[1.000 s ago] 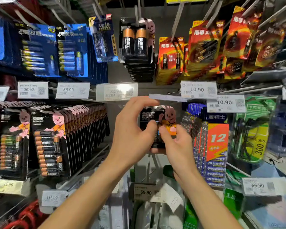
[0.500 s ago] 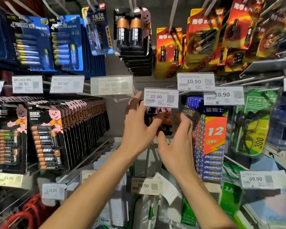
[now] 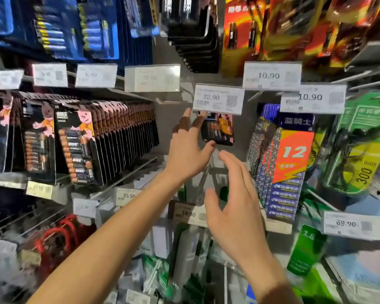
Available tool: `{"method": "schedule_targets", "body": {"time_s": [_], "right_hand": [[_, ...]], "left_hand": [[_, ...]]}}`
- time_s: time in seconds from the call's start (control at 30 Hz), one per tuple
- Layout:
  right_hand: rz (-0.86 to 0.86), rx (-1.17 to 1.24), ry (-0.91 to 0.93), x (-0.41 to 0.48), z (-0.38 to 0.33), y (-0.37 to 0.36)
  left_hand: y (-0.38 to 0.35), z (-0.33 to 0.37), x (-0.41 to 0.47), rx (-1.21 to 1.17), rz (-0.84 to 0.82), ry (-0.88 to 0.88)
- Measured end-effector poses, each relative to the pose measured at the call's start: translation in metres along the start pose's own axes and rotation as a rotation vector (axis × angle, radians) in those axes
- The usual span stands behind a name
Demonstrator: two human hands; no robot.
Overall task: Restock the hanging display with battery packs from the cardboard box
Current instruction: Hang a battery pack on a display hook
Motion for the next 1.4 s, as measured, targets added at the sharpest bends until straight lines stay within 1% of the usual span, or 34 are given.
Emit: {"method": "schedule_targets", "body": {"time_s": [0.1, 0.17, 0.23, 0.3, 0.37, 0.43, 0.57, 0.7, 0.77, 0.87, 0.97, 1.03, 1.13, 1.2, 1.3, 1.4], "right_hand": [[-0.097, -0.006, 0.033, -0.032, 0.015, -0.009], [-0.164, 0.011, 0.012, -0.059, 0.028, -0.024], [-0.232, 0.054, -0.026, -0.09, 0.037, -0.046], [-0.302, 0.105, -0.059, -0.127, 0.043, -0.072], [-0.36, 0.163, -0.091, -0.163, 0.044, -0.095], [-0.462, 0.23, -0.103, -0.195, 0.044, -0.117], [-0.731, 0.305, -0.108, -0.25, 0.04, -0.158], [-0.988, 0.283, -0.049, -0.301, 0.026, -0.195], [-1.098, 0.246, -0.01, -0.321, 0.017, -0.206], [-1.24, 0.227, -0.031, -0.344, 0.007, -0.216], [-1.299, 0.214, -0.086, -0.357, 0.003, -0.228], [-1.314, 0.209, -0.151, -0.361, -0.001, -0.238], [-1.298, 0.187, -0.274, -0.365, -0.01, -0.259], [-1.274, 0.185, -0.363, -0.367, -0.021, -0.278], [-1.233, 0.151, -0.482, -0.372, -0.04, -0.316], [-1.177, 0.128, -0.603, -0.379, -0.059, -0.358]], "left_hand": [[0.015, 0.0, -0.069, 0.003, -0.001, -0.011], [0.026, -0.001, -0.129, -0.003, -0.011, 0.001], [0.033, -0.008, -0.19, 0.004, -0.059, 0.053], [0.031, -0.022, -0.255, 0.045, -0.129, 0.168], [0.029, -0.038, -0.317, 0.049, -0.204, 0.355], [0.029, -0.048, -0.375, 0.044, -0.262, 0.532], [0.033, -0.048, -0.474, 0.085, -0.296, 0.766], [0.032, -0.041, -0.55, 0.062, -0.303, 0.994], [0.033, -0.041, -0.575, 0.036, -0.304, 1.081], [0.037, -0.049, -0.595, -0.006, -0.33, 1.118], [0.046, -0.07, -0.598, -0.072, -0.318, 1.133], [0.055, -0.091, -0.596, -0.158, -0.309, 1.15], [0.066, -0.135, -0.592, -0.318, -0.315, 1.198], [0.071, -0.169, -0.592, -0.368, -0.344, 1.194], [0.066, -0.228, -0.598, -0.38, -0.462, 1.141], [0.052, -0.286, -0.611, -0.379, -0.67, 1.07]]}}
Point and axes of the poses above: each hand's wrist, its own x-axis towards the middle knuckle, its own y-axis out of the back of the hand, z = x × y, the point moved 1 cm from there along x, towards the middle knuckle, and after that the axes turned 7 degrees about -z, right-handed, at the moved point
